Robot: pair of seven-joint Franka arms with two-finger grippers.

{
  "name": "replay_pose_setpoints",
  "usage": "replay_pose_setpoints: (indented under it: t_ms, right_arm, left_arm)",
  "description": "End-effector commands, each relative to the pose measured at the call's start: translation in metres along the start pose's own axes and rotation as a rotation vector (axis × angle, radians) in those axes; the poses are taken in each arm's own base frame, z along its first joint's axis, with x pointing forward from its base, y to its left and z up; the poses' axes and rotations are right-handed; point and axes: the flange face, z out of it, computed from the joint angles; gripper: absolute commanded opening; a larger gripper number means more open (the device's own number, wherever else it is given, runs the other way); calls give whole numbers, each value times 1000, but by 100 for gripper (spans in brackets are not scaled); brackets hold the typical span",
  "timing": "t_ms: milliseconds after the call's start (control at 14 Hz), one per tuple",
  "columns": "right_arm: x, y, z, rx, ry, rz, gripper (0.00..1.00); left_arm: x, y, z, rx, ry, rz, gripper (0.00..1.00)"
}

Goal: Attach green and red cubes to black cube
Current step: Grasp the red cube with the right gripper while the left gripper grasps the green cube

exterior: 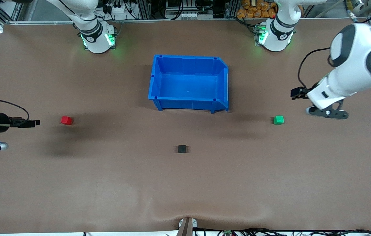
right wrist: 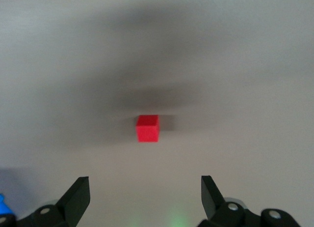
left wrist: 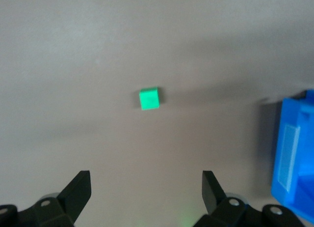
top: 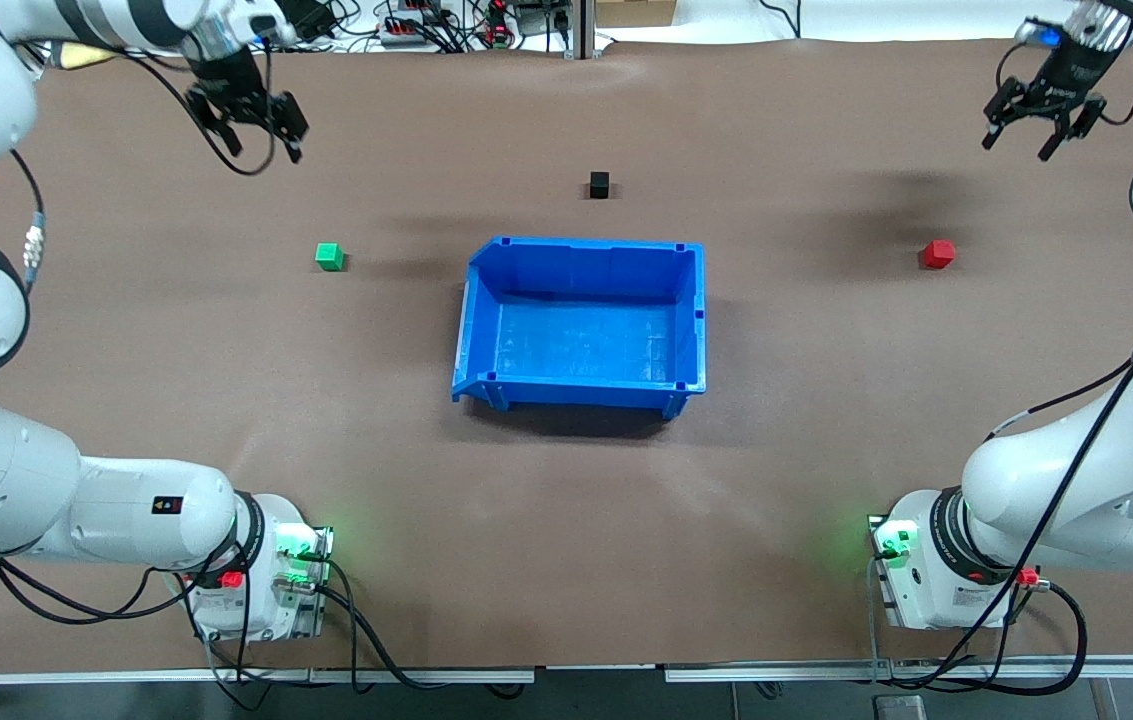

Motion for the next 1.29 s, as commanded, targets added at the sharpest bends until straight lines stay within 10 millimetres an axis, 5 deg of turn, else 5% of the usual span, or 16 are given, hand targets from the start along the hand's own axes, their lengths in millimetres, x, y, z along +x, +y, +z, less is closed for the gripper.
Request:
replay_pose_setpoints:
  t_ms: [0, 214, 429, 500, 571, 714, 1000, 1143, 1214]
  right_arm:
    - [11, -3, 49, 28, -73, 45, 100]
    - [10, -9, 108, 22, -94, 85, 100]
    - [8, -14, 155, 12, -74, 81, 100]
    - [7, -14, 163, 13, -83, 83, 92]
    - [5, -17, 171, 11, -101, 80, 70]
    - [3, -23, 174, 4, -116, 75, 0]
    - [5, -30, 165, -12, -101, 127, 0]
    - [2, -58, 146, -19, -116, 207, 0]
    - [-2, -87, 129, -11, -149, 257, 0]
  left_arm:
    - [-14, -2, 45, -12, 52, -22, 100]
    - [-24, 0, 101, -16, 132, -42, 100]
    - [-10, 1, 138, -32, 148, -107, 100]
    - [-5, -2, 150, -36, 160, -113, 100]
    - [-2, -12, 164, -35, 159, -123, 100]
    - [7, -19, 188, -40, 171, -133, 100]
    - [13, -17, 224, -53, 163, -136, 100]
    - [12, -16, 230, -55, 152, -136, 100]
    - [12, -16, 234, -55, 146, -136, 100]
